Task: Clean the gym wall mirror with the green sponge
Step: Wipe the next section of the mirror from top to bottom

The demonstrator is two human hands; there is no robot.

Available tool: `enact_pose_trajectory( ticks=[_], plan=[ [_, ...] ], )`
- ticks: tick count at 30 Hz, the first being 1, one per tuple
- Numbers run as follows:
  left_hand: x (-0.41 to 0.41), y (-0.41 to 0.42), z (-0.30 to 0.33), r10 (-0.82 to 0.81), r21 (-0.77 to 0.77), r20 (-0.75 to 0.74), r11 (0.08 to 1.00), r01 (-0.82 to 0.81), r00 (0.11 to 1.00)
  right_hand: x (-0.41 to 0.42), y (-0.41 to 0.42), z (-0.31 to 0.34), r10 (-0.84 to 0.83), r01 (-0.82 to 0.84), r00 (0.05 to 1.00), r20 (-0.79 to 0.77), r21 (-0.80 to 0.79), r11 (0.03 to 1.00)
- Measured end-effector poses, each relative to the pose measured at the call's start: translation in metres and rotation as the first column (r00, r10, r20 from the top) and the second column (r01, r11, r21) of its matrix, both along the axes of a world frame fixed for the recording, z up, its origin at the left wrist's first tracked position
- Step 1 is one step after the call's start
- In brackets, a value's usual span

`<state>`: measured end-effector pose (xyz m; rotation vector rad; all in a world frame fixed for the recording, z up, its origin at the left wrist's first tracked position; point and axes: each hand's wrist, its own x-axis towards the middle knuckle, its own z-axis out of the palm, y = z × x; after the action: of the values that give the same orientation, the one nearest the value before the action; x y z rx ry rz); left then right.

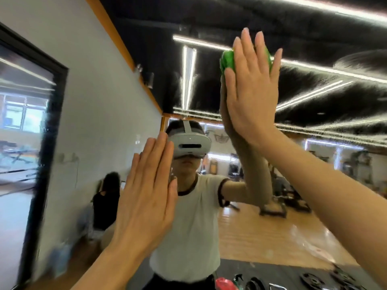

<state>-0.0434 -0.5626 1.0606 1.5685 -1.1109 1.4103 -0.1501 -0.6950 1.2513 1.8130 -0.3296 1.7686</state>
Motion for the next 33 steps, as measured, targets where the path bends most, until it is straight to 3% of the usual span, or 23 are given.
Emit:
enact_pose_trajectory(
  ticks=[3, 5, 7, 9, 12, 15, 18, 22, 25, 27, 30, 33],
  plan=[
    [0.008, 0.003, -0.006, 0.028, -0.020, -0.015, 0.999, -0.028, 0.999, 0.008, 0.005, -0.082, -0.017, -0.024, 0.978, -0.206, -0.195, 0.981],
    [0.013, 0.001, -0.008, 0.046, -0.020, -0.009, 0.999, -0.047, 0.999, -0.004, 0.003, -0.136, -0.107, -0.040, 0.912, -0.396, -0.347, 0.937],
    [0.016, 0.000, -0.010, 0.062, -0.019, -0.001, 0.998, -0.062, 0.998, -0.015, -0.007, -0.137, -0.182, -0.066, 0.850, -0.493, -0.444, 0.894],
    [0.017, -0.001, -0.012, 0.073, -0.012, 0.003, 0.997, -0.073, 0.997, -0.014, -0.009, -0.094, -0.137, -0.061, 0.882, -0.451, -0.398, 0.915],
    [0.018, -0.002, -0.011, 0.092, -0.016, 0.018, 0.996, -0.091, 0.996, -0.003, 0.006, -0.001, -0.005, -0.025, 0.979, -0.204, -0.140, 0.990],
    [0.018, -0.001, -0.011, 0.095, -0.023, 0.034, 0.995, -0.095, 0.995, 0.012, 0.021, 0.022, -0.002, -0.001, 0.996, -0.090, -0.030, 1.000],
    [0.017, -0.001, -0.011, 0.072, -0.020, 0.018, 0.997, -0.072, 0.997, 0.019, 0.017, -0.050, -0.008, -0.016, 0.986, -0.168, -0.146, 0.989],
    [0.015, 0.000, -0.011, 0.071, -0.027, 0.017, 0.997, -0.070, 0.997, -0.009, 0.000, -0.205, -0.139, -0.001, 0.893, -0.428, -0.310, 0.951],
    [0.015, -0.001, -0.012, 0.091, -0.018, 0.009, 0.996, -0.090, 0.996, -0.027, -0.012, -0.224, -0.227, -0.019, 0.815, -0.533, -0.415, 0.909],
    [0.015, -0.002, -0.013, 0.077, -0.020, 0.007, 0.997, -0.077, 0.997, -0.022, -0.009, -0.176, -0.183, -0.011, 0.856, -0.483, -0.371, 0.929],
    [0.015, -0.002, -0.012, 0.063, -0.028, 0.004, 0.998, -0.063, 0.998, -0.002, 0.001, -0.085, -0.011, -0.022, 0.978, -0.210, -0.153, 0.988],
    [0.014, -0.001, -0.012, 0.065, -0.031, 0.006, 0.997, -0.064, 0.998, 0.013, 0.012, -0.067, 0.046, -0.048, 0.998, -0.051, -0.040, 0.998]
  ],
)
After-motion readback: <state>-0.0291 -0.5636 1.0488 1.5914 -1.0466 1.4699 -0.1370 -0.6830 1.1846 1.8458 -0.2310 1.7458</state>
